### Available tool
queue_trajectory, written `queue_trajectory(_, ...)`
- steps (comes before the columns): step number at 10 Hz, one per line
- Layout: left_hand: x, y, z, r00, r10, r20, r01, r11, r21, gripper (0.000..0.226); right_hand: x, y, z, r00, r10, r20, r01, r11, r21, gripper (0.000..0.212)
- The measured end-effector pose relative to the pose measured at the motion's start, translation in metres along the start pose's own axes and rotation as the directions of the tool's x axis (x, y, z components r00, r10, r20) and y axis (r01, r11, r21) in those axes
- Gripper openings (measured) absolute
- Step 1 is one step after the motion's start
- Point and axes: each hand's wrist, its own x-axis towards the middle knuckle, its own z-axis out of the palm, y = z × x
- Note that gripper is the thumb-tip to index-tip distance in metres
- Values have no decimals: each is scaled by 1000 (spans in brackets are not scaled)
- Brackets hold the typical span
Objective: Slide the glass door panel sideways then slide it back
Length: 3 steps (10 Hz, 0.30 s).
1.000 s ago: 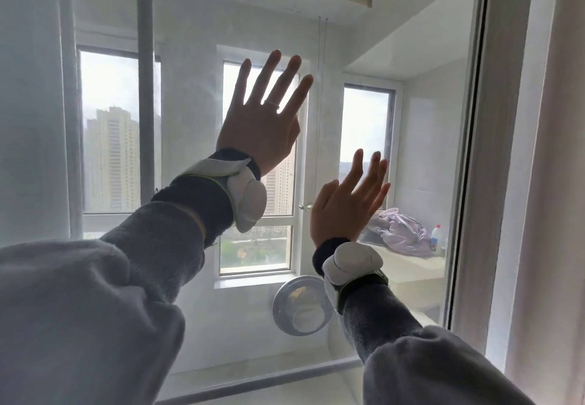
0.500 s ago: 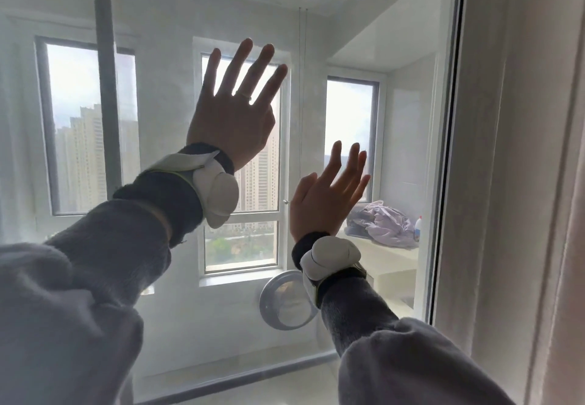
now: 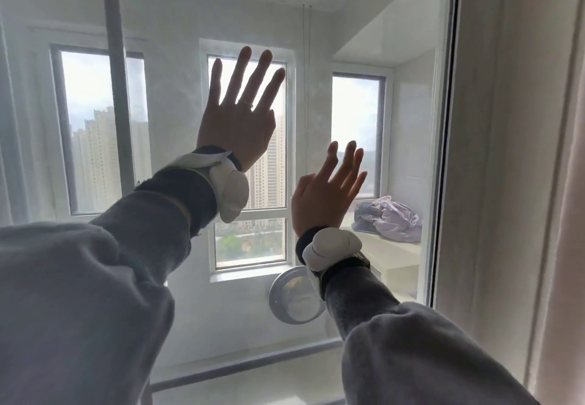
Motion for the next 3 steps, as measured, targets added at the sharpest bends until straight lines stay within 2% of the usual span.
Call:
queue_trajectory(1,-2,14,-10,994,-75,79,82,993,-84,63,3,-2,-22,982,-17,186,21,1000,-17,57)
queue_trajectory(2,-16,20,-29,976,-74,205,108,981,-161,61,14,-3,-52,930,-36,366,30,999,23,54)
queue_trajectory(3,-27,19,-44,947,-112,302,209,928,-308,38,35,2,-81,809,88,581,-221,962,162,31)
